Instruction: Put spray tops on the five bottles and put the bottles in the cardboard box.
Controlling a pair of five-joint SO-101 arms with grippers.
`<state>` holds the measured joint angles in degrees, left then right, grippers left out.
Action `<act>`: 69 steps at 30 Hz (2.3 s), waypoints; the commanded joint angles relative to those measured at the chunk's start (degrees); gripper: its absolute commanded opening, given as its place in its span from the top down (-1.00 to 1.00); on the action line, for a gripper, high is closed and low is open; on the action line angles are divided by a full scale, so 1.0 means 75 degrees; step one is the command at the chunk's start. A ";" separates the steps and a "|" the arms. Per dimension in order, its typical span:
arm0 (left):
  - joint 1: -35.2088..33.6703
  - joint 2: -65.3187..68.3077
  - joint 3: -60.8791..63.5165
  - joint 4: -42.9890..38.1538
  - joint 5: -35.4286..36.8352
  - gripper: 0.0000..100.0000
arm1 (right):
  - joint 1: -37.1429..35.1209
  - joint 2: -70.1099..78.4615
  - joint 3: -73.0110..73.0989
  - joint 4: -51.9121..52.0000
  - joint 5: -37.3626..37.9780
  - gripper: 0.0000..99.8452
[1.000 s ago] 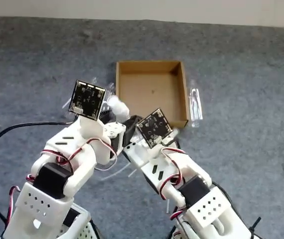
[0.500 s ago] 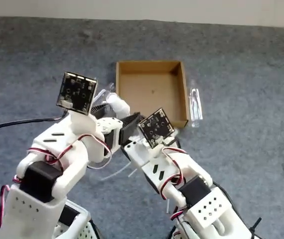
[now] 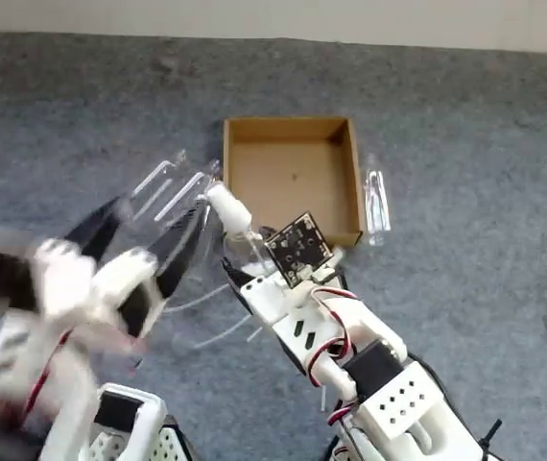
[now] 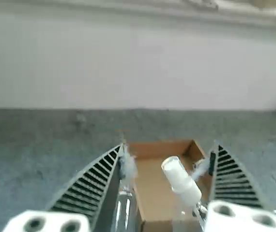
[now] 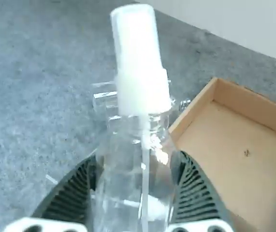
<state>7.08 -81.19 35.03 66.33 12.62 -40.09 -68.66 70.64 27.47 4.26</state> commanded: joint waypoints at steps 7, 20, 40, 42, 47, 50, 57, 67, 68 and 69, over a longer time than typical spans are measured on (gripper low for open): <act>-0.1002 0.0053 0.2256 -0.1758 -0.0105 0.61 | -0.0088 -0.0252 -0.0041 -0.0182 0.0082 0.99; -0.0217 0.0826 0.2467 -0.2696 -0.0094 0.66 | -0.0088 -0.0229 -0.0029 -0.0182 0.0082 0.99; 0.0217 0.0768 0.2960 -0.2333 -0.0692 0.66 | 0.0662 -0.0193 -0.0111 -0.0182 0.0082 0.99; 0.0111 0.0744 0.2983 -0.2192 -0.0703 0.66 | 0.1131 -0.0170 -0.0440 -0.0193 0.0070 0.99; 0.0475 0.0510 0.3229 -0.2192 -0.1078 0.66 | 0.1495 0.1014 -0.1975 -0.0147 0.0047 0.99; 0.1119 0.0486 0.3511 -0.2192 -0.1325 0.66 | 0.1495 0.2268 -0.3182 -0.0147 0.0023 0.99; 0.1518 0.0475 0.3851 -0.2075 -0.1606 0.60 | 0.1471 0.4413 -0.5163 -0.0147 0.0023 0.99; 0.1190 0.0557 0.4319 -0.2848 -0.1571 0.43 | 0.0217 0.4073 -0.5456 0.1143 0.0023 0.99; 0.1037 0.0557 0.4390 -0.2966 -0.1571 0.43 | 0.0147 0.3909 -0.5456 0.1295 0.0023 0.99; 0.0885 0.0557 0.4484 -0.3130 -0.1571 0.43 | 0.0135 0.3733 -0.5445 0.1448 0.0023 0.99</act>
<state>17.36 -76.97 67.56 47.25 1.10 -37.45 -35.43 33.54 35.56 4.26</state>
